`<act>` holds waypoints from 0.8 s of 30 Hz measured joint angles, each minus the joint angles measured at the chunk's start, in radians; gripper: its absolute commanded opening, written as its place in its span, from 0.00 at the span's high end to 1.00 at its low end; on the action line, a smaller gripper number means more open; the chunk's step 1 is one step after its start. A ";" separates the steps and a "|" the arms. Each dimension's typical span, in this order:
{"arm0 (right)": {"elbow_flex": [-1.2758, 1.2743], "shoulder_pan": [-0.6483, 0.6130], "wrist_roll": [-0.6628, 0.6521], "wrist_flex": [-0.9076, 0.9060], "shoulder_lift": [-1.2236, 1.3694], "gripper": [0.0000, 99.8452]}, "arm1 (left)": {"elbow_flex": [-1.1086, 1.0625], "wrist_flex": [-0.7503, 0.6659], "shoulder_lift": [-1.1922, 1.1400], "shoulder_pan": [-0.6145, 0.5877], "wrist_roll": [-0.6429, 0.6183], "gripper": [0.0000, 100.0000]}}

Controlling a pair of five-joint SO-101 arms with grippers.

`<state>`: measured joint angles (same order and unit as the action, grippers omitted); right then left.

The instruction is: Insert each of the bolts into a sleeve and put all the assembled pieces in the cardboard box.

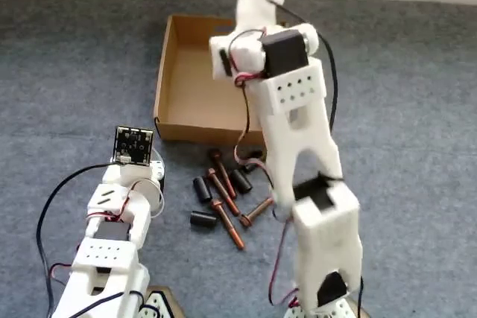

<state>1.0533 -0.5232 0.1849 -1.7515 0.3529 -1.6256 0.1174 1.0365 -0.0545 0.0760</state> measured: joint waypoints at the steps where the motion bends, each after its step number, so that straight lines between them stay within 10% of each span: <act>1: -0.089 -0.015 -0.017 0.000 -0.069 0.83 | 0.000 0.000 0.000 0.000 0.000 0.98; 14: -1.364 -0.040 -0.181 0.440 -0.838 0.83 | 0.000 0.000 0.000 0.000 0.000 0.98; 24: -1.916 -0.040 -0.215 0.905 -0.858 0.83 | 0.000 0.000 0.000 0.000 0.000 0.98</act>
<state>-0.8631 -0.5631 -0.0299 -0.8462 -0.5048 -1.6256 0.1174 1.0365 -0.0545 0.0760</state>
